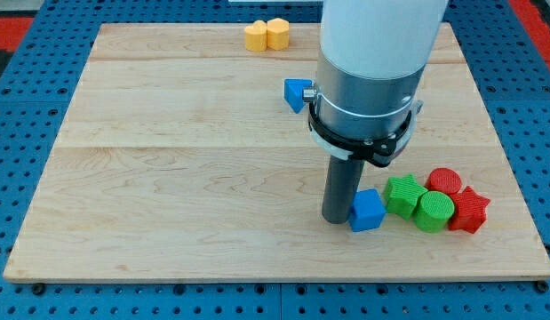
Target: Push the blue cube closer to green star
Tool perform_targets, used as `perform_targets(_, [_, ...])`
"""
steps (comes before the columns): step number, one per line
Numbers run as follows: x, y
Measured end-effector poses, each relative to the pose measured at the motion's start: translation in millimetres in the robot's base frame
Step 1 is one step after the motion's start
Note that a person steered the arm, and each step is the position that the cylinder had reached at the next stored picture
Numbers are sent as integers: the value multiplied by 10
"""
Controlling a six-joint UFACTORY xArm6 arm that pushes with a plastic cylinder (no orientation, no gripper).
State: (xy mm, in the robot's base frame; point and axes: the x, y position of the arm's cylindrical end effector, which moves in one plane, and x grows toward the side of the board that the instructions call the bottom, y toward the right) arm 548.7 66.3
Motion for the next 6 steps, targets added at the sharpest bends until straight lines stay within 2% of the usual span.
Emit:
perform_targets(3, [-323,-130])
perform_targets(6, [-77,126])
